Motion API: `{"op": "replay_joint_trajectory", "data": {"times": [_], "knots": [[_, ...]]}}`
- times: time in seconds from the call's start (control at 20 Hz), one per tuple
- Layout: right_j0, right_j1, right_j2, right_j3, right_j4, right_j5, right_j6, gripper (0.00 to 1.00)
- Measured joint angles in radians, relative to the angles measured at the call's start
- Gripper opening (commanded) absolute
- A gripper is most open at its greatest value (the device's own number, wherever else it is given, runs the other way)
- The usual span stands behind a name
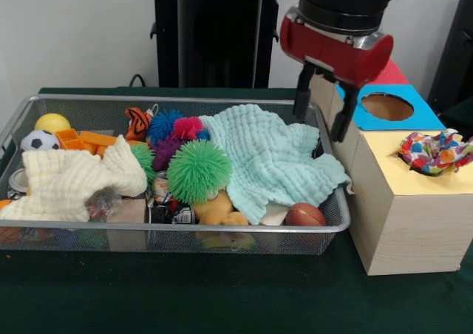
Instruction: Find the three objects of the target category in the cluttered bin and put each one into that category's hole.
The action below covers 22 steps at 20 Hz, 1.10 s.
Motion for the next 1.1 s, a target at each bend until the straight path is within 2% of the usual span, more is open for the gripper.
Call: {"op": "replay_joint_trajectory", "data": {"times": [0.45, 0.65, 1.1], "knots": [[0.053, 0.0, 0.0, -0.001, 0.023, 0.0, 0.004, 1.0], [0.072, 0.0, 0.004, -0.001, 0.057, 0.0, 0.01, 1.0], [0.069, -0.013, 0.051, 0.007, 0.183, 0.0, 0.01, 1.0]]}}
